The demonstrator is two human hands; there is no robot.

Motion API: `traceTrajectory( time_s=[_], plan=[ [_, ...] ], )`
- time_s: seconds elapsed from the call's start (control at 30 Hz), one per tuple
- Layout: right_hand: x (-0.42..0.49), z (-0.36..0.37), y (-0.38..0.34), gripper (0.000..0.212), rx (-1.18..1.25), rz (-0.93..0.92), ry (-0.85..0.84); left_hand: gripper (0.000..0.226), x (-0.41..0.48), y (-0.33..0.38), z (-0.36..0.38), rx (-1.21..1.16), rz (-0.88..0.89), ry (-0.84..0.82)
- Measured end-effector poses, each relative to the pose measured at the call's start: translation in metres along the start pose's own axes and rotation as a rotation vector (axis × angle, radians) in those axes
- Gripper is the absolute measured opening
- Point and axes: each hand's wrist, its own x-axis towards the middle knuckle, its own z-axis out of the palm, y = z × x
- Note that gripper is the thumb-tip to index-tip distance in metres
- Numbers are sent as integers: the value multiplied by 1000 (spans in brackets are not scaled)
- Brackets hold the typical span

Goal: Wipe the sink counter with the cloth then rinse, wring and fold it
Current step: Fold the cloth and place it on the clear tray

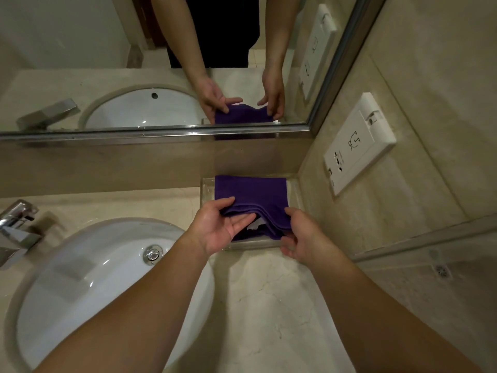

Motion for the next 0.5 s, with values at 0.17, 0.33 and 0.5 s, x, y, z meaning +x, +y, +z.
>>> traceTrajectory(
  time_s=[0.17, 0.33, 0.5],
  plan=[
    [-3, 2, -1, 48, 177, 106, -82, 41, 2, 3, 4, -106, 7, -9],
    [-7, -3, -11, 56, 443, 239, -200, 35, -1, 1, 5, -184, -7, -50],
    [-6, 7, -8, 56, 600, 265, -322, 37, -2, -2, 10, -280, -35, -83]
  ],
)
